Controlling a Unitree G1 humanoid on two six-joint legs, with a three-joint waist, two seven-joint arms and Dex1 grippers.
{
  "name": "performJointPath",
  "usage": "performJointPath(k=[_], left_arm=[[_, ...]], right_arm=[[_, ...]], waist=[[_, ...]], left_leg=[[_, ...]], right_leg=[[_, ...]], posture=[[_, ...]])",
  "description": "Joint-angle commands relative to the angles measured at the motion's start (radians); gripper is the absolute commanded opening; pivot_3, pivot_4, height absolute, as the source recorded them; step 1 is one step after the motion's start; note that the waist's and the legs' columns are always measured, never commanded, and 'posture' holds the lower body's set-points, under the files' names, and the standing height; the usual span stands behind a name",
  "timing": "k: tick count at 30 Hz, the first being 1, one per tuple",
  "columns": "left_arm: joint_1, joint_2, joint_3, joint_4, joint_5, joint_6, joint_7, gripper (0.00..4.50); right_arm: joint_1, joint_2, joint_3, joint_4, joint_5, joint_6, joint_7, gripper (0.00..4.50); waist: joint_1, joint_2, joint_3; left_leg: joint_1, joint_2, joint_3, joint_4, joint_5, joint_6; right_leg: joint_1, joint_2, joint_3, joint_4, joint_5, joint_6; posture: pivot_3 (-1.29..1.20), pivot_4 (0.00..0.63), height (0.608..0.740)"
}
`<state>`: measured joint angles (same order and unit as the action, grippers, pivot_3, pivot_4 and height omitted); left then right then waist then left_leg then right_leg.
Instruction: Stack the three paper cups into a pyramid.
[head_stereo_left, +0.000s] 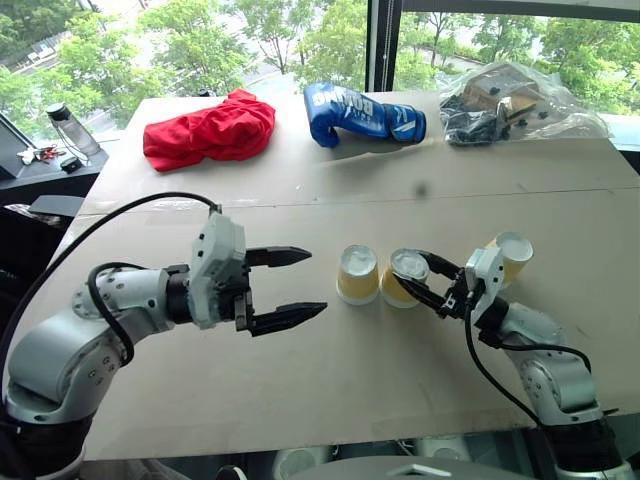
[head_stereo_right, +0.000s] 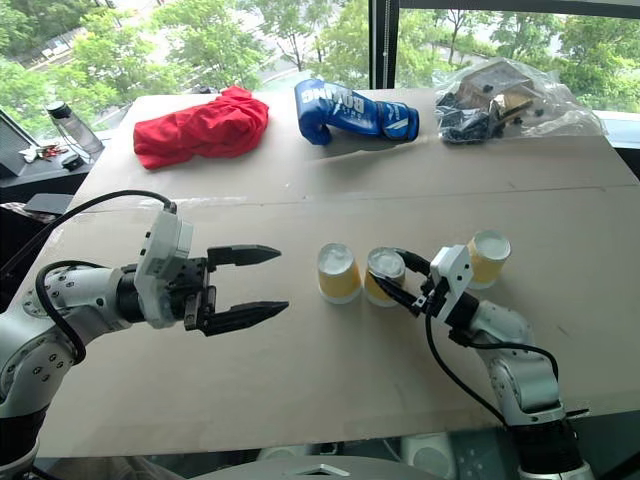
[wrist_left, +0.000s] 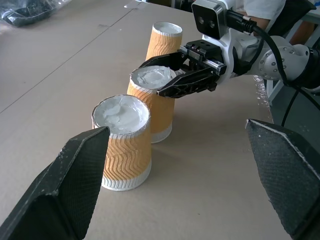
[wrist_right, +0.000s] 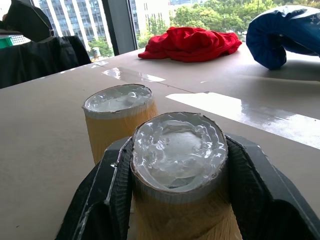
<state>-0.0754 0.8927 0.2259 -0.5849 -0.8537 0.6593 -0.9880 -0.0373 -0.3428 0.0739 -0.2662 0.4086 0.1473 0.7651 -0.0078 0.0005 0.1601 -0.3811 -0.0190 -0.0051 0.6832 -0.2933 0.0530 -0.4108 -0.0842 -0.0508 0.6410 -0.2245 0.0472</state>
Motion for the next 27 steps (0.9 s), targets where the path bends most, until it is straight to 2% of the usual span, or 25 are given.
performJointPath(k=[1,4,5,13,20,27], left_arm=[[0.000,0.000,0.006,-0.032,0.003,-0.026,-0.008,4.50],[0.002,-0.006,0.002,-0.031,0.007,-0.034,-0.008,4.50],[0.003,-0.007,0.002,-0.031,0.007,-0.037,-0.009,4.50],[0.005,-0.018,-0.013,-0.019,0.025,-0.069,-0.034,4.50],[-0.199,-0.051,-0.116,0.036,0.015,-0.050,-0.060,4.50],[-0.338,-0.087,-0.201,0.095,0.036,-0.043,-0.086,4.50]], right_arm=[[-0.013,0.001,-0.007,-0.011,0.005,-0.023,0.006,2.88],[-0.011,-0.005,-0.014,-0.017,0.013,-0.016,0.010,4.21],[-0.011,-0.006,-0.017,-0.020,0.017,-0.014,0.010,4.48],[0.005,-0.066,-0.147,-0.109,0.107,-0.047,0.044,4.48],[0.052,-0.118,-0.312,-0.140,0.064,-0.036,-0.099,4.48],[0.128,-0.113,-0.397,-0.124,0.019,-0.069,-0.179,4.48]], waist=[[0.000,0.000,0.000],[0.000,0.000,0.000],[0.000,0.000,0.000],[0.006,0.000,0.000],[0.027,0.000,0.000],[0.019,-0.001,0.001]], left_leg=[[0.000,0.000,0.000,0.000,0.000,0.000],[0.000,0.000,0.000,0.000,0.000,0.000],[0.000,0.000,0.000,0.000,0.000,0.000],[0.000,0.000,0.000,0.000,0.000,0.000],[0.000,0.000,0.000,0.000,0.000,0.000],[0.000,0.000,0.002,0.000,0.000,0.000]], right_leg=[[0.000,0.000,0.000,0.000,0.000,0.000],[0.000,0.000,0.000,0.000,0.000,0.000],[0.000,-0.001,0.000,0.000,0.000,0.000],[0.000,-0.001,0.000,0.000,0.000,0.000],[0.000,-0.001,-0.001,0.000,0.000,0.000],[0.000,0.001,0.002,0.000,0.000,0.000]], posture=[[0.00,0.150,0.737],[0.00,0.150,0.737],[0.00,0.150,0.737],[0.00,0.150,0.737],[0.00,0.150,0.737],[0.00,0.150,0.737]])
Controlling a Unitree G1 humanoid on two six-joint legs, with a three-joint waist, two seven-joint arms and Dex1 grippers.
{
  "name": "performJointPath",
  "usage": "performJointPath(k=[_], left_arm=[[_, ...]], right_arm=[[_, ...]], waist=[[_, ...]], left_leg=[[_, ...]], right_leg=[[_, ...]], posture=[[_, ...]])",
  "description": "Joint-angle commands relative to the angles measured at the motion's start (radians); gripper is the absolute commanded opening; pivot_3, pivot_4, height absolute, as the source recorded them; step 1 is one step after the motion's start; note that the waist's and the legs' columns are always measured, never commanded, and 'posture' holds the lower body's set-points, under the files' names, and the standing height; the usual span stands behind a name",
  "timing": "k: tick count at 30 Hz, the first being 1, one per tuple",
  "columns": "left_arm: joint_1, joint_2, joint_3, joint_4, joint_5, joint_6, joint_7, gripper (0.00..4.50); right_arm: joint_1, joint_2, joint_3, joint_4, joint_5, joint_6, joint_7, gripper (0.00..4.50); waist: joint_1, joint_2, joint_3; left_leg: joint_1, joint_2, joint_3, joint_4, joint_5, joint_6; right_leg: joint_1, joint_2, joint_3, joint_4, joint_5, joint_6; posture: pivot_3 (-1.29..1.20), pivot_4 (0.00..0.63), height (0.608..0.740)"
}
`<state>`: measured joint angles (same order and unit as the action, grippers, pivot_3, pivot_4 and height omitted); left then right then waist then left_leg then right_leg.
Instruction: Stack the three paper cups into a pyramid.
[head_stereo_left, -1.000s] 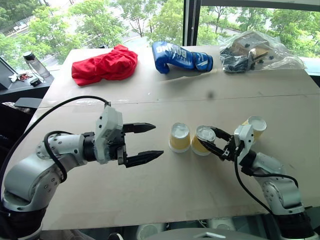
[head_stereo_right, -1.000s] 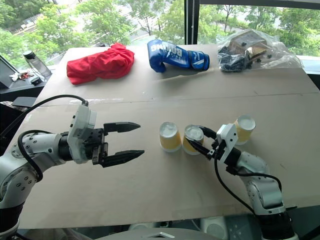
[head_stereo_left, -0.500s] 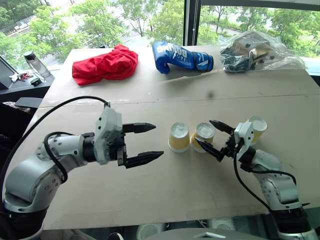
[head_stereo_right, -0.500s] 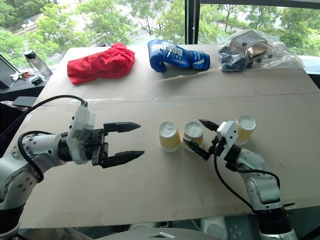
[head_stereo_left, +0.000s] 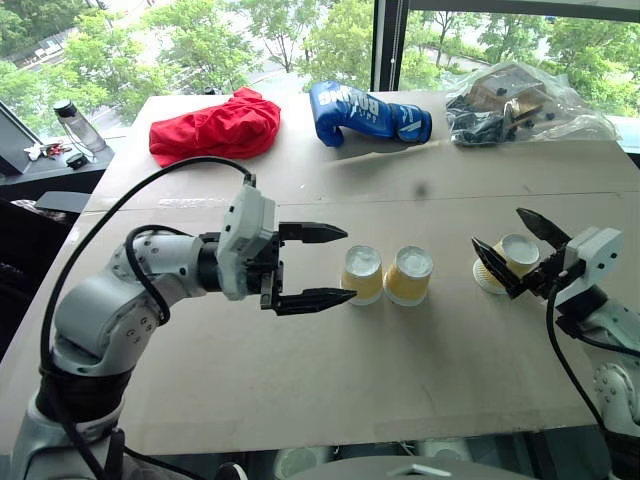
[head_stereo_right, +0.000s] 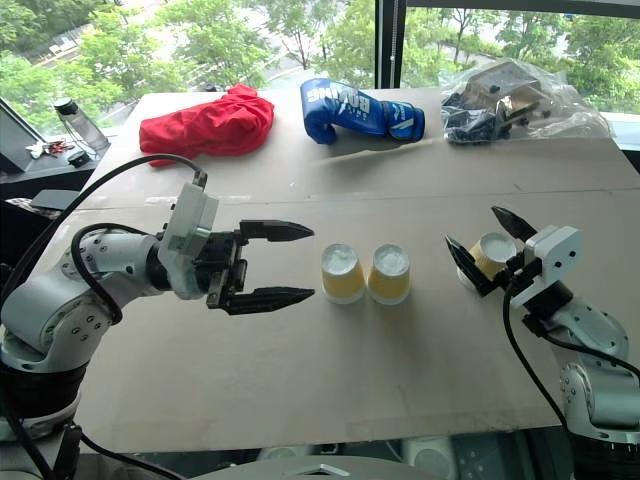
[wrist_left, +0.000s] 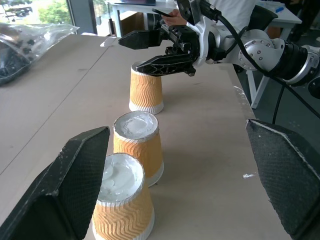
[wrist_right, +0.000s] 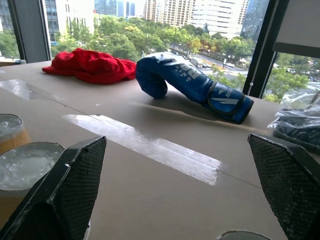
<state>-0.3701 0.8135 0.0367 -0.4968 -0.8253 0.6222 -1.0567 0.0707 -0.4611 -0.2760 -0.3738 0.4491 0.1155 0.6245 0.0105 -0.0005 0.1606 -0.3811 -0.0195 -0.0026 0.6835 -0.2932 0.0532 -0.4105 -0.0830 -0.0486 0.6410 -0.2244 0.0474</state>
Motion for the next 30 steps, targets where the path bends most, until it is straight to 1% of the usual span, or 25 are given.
performJointPath(k=[1,6,9,17,20,23,25,30], left_arm=[[-0.057,-0.013,-0.022,0.020,0.015,-0.011,-0.024,4.50],[-0.081,-0.027,-0.040,0.043,0.035,-0.017,-0.045,4.50],[-0.082,-0.033,-0.043,0.043,0.043,-0.017,-0.048,4.50],[-0.093,-0.045,-0.044,0.038,0.058,-0.009,-0.044,4.50],[-0.094,-0.047,-0.042,0.036,0.060,-0.007,-0.041,4.50],[-0.096,-0.048,-0.040,0.034,0.059,-0.006,-0.037,4.50],[-0.097,-0.050,-0.040,0.033,0.059,-0.005,-0.034,4.50],[-0.094,-0.049,-0.040,0.030,0.064,-0.005,-0.029,4.50]], right_arm=[[0.040,0.012,-0.056,-0.006,-0.029,-0.038,-0.052,4.48],[0.095,0.033,-0.056,0.011,-0.030,-0.022,-0.074,4.48],[0.088,0.046,-0.053,0.033,-0.036,-0.029,-0.087,4.48],[0.056,0.062,-0.040,0.050,-0.031,-0.002,-0.109,4.48],[0.051,0.063,-0.035,0.050,-0.020,0.016,-0.104,3.72],[0.049,0.062,-0.029,0.049,-0.021,0.024,-0.102,2.31],[0.048,0.063,-0.028,0.051,-0.020,0.028,-0.104,1.98],[0.046,0.063,-0.028,0.056,-0.019,0.028,-0.101,1.98]], waist=[[0.001,0.000,0.000],[0.001,0.000,0.000],[-0.001,0.000,0.000],[0.002,0.000,0.000],[0.002,0.000,0.000],[0.002,0.000,0.000],[0.002,0.000,0.000],[0.002,0.000,0.000]], left_leg=[[0.000,0.001,0.000,0.000,0.000,0.000],[0.000,0.002,0.000,0.000,0.000,0.000],[0.001,0.002,0.003,0.000,-0.002,0.004],[0.001,0.002,0.003,0.000,-0.002,0.003],[0.001,0.002,0.003,0.000,-0.001,0.002],[0.001,0.002,0.003,0.000,-0.001,0.002],[0.001,0.002,0.003,0.000,-0.001,0.003],[0.001,0.003,0.003,0.000,-0.001,0.003]], right_leg=[[0.000,0.001,0.000,0.000,0.000,0.000],[0.000,0.002,0.001,0.000,0.000,0.000],[0.000,0.003,0.004,0.000,0.000,0.000],[0.000,0.003,0.004,0.000,0.000,0.000],[0.000,0.003,0.004,0.000,0.000,0.000],[0.000,0.003,0.004,0.000,0.000,0.000],[0.000,0.003,0.004,0.000,0.000,0.000],[0.000,0.003,0.004,0.000,0.000,0.000]], posture=[[0.00,0.150,0.737],[0.00,0.150,0.737],[0.00,0.150,0.737],[0.00,0.150,0.737],[0.00,0.150,0.737],[0.00,0.150,0.737],[0.00,0.150,0.737],[0.00,0.150,0.737]])
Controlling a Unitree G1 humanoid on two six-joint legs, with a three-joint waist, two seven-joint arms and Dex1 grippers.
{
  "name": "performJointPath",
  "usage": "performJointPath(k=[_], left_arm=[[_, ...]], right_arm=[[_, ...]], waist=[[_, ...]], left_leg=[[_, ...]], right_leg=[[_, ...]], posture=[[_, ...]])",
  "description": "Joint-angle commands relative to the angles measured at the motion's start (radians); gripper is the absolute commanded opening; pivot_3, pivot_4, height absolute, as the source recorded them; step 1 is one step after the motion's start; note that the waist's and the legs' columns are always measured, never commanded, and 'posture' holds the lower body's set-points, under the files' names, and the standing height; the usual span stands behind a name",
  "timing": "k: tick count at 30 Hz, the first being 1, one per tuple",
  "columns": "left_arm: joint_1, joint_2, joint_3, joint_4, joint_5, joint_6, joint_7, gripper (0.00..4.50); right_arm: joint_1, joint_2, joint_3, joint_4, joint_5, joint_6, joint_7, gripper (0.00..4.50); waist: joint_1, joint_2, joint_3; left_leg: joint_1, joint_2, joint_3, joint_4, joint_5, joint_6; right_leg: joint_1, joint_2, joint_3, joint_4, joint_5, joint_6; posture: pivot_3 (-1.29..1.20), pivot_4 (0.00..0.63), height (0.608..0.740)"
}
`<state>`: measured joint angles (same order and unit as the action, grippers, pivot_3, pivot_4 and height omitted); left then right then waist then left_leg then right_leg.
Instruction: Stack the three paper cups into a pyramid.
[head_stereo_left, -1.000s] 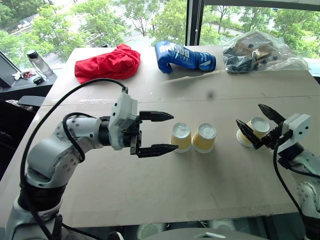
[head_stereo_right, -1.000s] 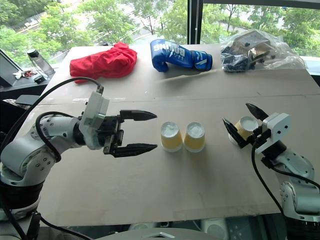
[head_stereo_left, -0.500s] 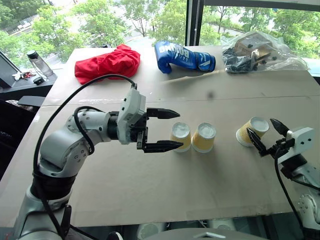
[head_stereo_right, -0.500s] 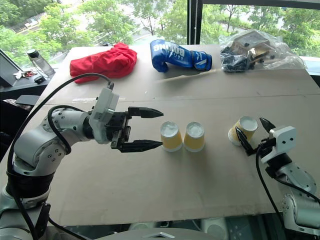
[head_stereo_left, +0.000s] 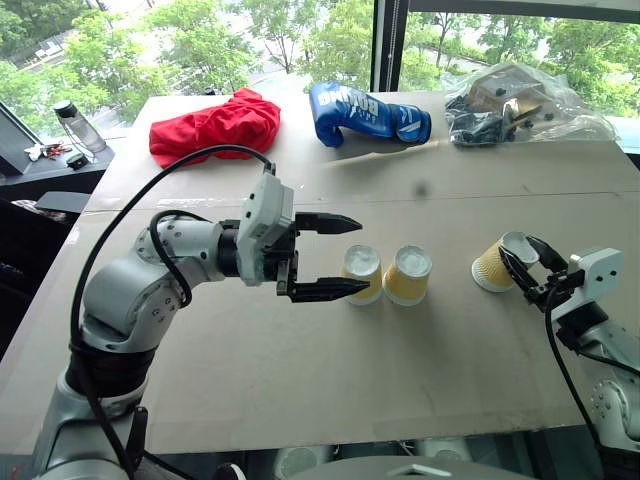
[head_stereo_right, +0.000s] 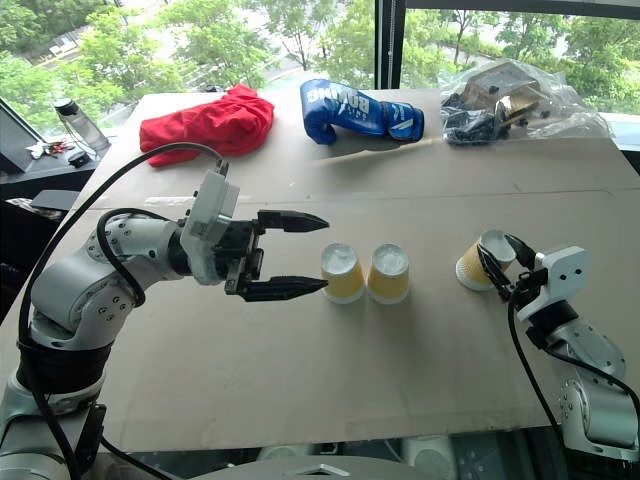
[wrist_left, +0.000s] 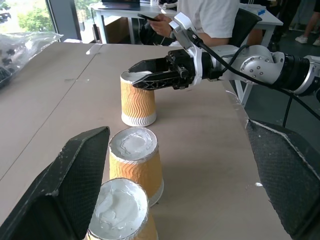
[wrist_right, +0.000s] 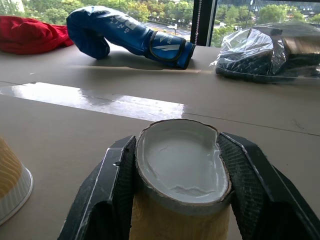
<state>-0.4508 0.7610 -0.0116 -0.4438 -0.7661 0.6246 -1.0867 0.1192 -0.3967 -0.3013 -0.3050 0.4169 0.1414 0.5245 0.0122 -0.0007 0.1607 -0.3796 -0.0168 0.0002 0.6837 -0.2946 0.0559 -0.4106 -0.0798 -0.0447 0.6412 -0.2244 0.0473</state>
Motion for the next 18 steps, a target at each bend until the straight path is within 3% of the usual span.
performJointPath(k=[1,8,18], left_arm=[[-0.010,0.005,0.007,-0.023,0.008,-0.009,0.000,4.50],[0.007,0.009,0.017,-0.023,0.019,-0.013,-0.006,4.50],[0.135,0.067,0.121,-0.064,0.008,-0.012,0.018,4.50]], right_arm=[[-0.003,-0.002,-0.002,-0.013,0.013,0.001,0.000,1.98],[-0.052,-0.026,0.003,-0.078,0.047,0.044,0.001,1.98],[-0.300,-0.117,0.094,-0.195,0.208,0.228,0.076,1.98]], waist=[[0.000,0.000,0.000],[-0.001,0.000,0.000],[-0.001,0.000,0.001]], left_leg=[[0.000,0.000,0.000,0.000,0.000,0.000],[0.000,0.000,0.000,0.000,0.000,0.000],[0.000,0.001,-0.001,0.000,0.000,0.000]], right_leg=[[0.000,0.000,0.000,0.000,0.000,0.000],[0.000,0.000,0.000,0.000,0.000,0.000],[0.000,0.001,0.000,0.000,0.000,0.000]], posture=[[0.00,0.150,0.737],[0.00,0.150,0.737],[0.00,0.150,0.737]])
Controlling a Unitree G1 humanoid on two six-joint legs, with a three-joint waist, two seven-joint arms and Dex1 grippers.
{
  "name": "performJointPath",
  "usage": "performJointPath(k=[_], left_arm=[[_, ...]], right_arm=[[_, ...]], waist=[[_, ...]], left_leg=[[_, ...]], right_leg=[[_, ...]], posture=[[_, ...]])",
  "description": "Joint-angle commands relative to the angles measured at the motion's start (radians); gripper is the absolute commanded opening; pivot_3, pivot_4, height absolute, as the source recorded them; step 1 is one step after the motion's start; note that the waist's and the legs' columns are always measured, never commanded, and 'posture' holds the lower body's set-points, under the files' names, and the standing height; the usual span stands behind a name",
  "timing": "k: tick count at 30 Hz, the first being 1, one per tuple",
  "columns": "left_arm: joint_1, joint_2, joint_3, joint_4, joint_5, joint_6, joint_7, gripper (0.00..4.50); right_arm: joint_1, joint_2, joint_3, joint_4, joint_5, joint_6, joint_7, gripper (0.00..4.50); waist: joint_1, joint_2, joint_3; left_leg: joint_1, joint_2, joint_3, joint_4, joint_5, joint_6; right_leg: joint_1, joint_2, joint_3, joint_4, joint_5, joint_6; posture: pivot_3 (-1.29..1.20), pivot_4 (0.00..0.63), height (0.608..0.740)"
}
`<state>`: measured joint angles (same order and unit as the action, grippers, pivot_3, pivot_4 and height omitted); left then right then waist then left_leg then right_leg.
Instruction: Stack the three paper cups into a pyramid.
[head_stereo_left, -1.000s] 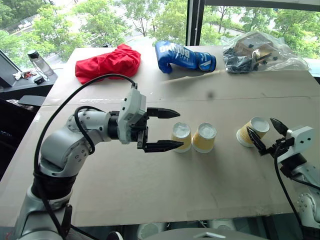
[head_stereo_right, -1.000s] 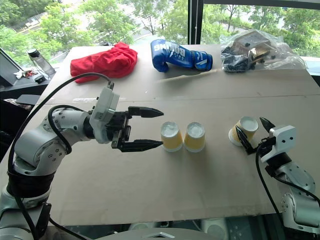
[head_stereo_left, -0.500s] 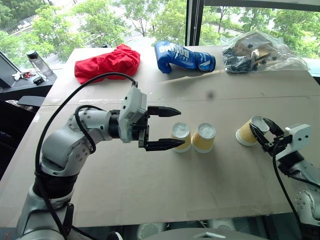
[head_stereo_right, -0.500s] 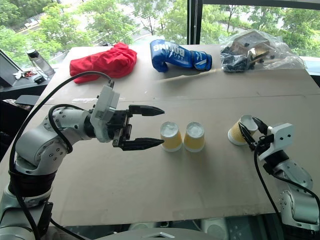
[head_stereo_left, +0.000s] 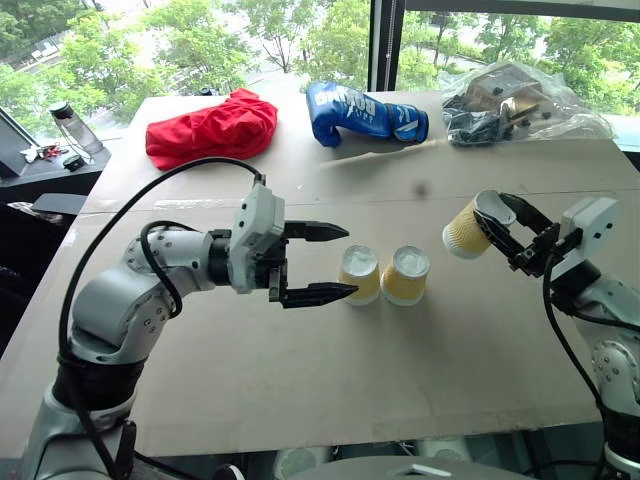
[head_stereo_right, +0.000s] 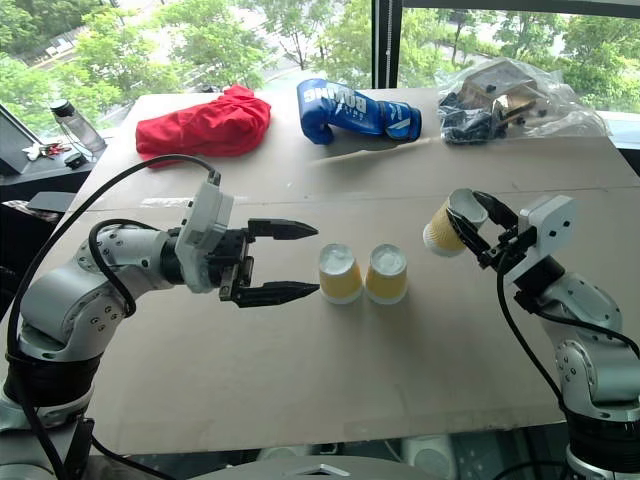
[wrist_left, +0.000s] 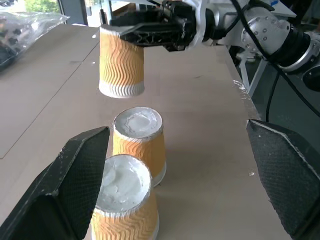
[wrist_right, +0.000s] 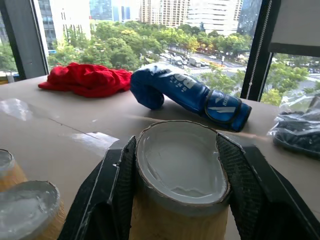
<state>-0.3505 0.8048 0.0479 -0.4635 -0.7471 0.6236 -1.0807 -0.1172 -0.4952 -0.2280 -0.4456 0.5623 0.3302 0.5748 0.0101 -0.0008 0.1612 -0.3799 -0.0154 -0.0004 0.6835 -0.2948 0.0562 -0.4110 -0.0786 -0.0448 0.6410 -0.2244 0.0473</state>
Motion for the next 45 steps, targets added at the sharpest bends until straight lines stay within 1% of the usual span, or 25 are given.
performJointPath(k=[1,4,7,11,17,21,24,29,45], left_arm=[[0.048,0.028,0.073,-0.049,-0.013,-0.010,0.016,4.50],[0.128,0.051,0.123,-0.077,-0.018,-0.008,0.025,4.50],[0.187,0.060,0.158,-0.118,-0.028,-0.005,0.041,4.50],[0.205,0.052,0.175,-0.152,-0.046,0.007,0.079,4.50],[0.225,0.051,0.180,-0.180,-0.062,0.011,0.115,4.50],[0.221,0.047,0.170,-0.181,-0.064,0.009,0.130,4.50],[0.226,0.048,0.169,-0.180,-0.061,0.004,0.132,4.50],[0.241,0.050,0.180,-0.186,-0.063,0.002,0.134,4.50],[0.208,0.060,0.162,-0.138,-0.038,-0.021,0.094,4.50]], right_arm=[[-0.084,-0.021,0.029,-0.060,0.078,0.054,0.033,1.98],[-0.164,-0.036,0.082,-0.085,0.125,0.105,0.073,1.98],[-0.219,-0.062,0.144,-0.088,0.127,0.132,0.129,1.98],[-0.245,-0.072,0.177,-0.079,0.135,0.150,0.165,1.98],[-0.272,-0.079,0.212,-0.065,0.121,0.148,0.209,1.98],[-0.293,-0.070,0.239,-0.045,0.093,0.130,0.230,1.98],[-0.313,-0.060,0.268,-0.025,0.045,0.091,0.239,1.98],[-0.315,-0.042,0.286,0.000,-0.002,0.048,0.248,1.98],[-0.284,-0.054,0.302,-0.052,-0.019,0.046,0.269,1.98]], waist=[[0.001,0.000,0.000],[0.001,0.000,0.000],[0.001,0.000,0.001],[0.009,-0.001,0.001],[0.001,-0.001,0.001],[0.002,-0.001,0.001],[0.001,-0.001,0.001],[0.002,-0.001,0.001],[0.002,-0.001,0.001]], left_leg=[[0.000,0.000,0.000,0.000,0.000,0.000],[-0.001,0.000,0.000,0.000,0.000,0.000],[-0.001,0.000,0.000,0.000,0.000,0.000],[-0.002,0.000,-0.002,0.000,-0.001,0.001],[-0.002,-0.001,-0.002,0.000,0.000,-0.001],[-0.002,0.000,-0.002,0.000,0.000,-0.001],[-0.002,0.000,-0.002,0.000,0.000,-0.001],[-0.002,0.000,-0.002,0.000,0.001,-0.002],[-0.002,0.000,-0.002,0.000,0.002,-0.003]], right_leg=[[0.000,0.000,0.000,0.000,0.000,0.000],[0.000,0.000,0.000,-0.001,0.000,0.000],[-0.001,-0.001,0.001,-0.001,0.000,0.000],[0.000,-0.001,0.000,-0.001,0.000,0.000],[0.000,-0.005,0.002,-0.002,0.000,0.000],[-0.001,-0.003,0.001,-0.001,0.000,0.000],[-0.001,-0.001,0.002,-0.001,0.000,0.000],[-0.001,-0.001,0.001,-0.001,0.000,0.000],[-0.001,-0.001,0.001,-0.001,0.000,0.000]], posture=[[0.00,0.150,0.737],[0.00,0.150,0.737],[0.00,0.150,0.737],[0.00,0.150,0.737],[0.00,0.150,0.737],[0.00,0.150,0.737],[0.00,0.150,0.737],[0.00,0.150,0.737],[0.00,0.150,0.737]])
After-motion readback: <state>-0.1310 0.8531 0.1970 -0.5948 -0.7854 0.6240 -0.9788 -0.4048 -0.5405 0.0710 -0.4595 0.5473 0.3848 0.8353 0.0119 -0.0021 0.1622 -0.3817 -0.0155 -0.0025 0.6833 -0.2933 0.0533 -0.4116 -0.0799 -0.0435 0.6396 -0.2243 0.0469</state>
